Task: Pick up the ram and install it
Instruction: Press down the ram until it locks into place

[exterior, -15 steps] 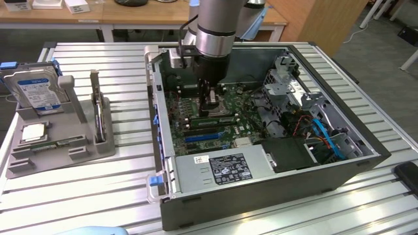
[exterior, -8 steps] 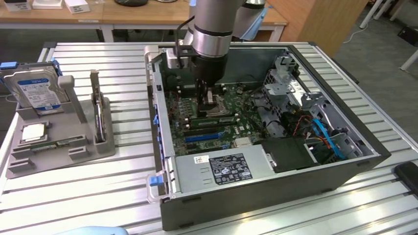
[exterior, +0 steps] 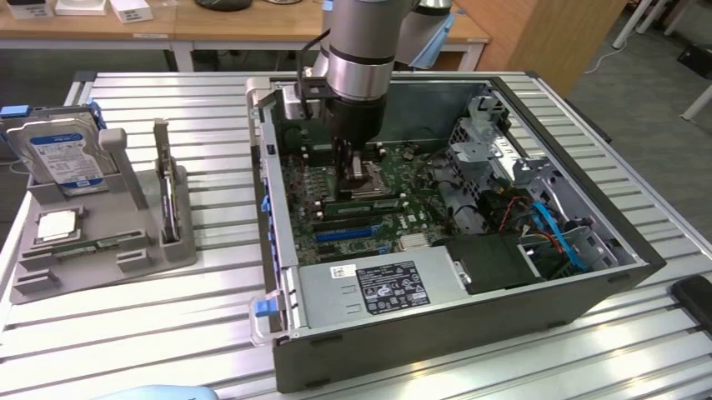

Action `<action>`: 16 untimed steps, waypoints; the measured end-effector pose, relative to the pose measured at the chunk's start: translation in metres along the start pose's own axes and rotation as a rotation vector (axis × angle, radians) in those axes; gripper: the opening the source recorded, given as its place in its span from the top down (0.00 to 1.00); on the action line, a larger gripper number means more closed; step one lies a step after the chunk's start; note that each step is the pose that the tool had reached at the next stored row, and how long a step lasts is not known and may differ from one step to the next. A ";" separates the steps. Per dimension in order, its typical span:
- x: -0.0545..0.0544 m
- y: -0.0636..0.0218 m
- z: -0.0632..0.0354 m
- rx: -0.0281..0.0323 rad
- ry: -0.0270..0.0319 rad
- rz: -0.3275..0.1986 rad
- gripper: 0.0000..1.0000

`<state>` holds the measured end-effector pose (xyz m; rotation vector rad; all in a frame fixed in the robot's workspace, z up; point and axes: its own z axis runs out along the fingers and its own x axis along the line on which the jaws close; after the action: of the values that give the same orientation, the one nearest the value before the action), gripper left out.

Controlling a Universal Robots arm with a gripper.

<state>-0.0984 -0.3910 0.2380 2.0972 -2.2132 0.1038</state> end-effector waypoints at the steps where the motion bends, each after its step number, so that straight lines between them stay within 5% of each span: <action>1: 0.000 0.0002 0.0004 0.0007 0.0000 0.000 0.90; 16: -0.001 0.0032 0.0071 0.0117 -0.0006 0.001 0.90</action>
<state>-0.1017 -0.3910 0.2309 2.1020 -2.2198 0.1166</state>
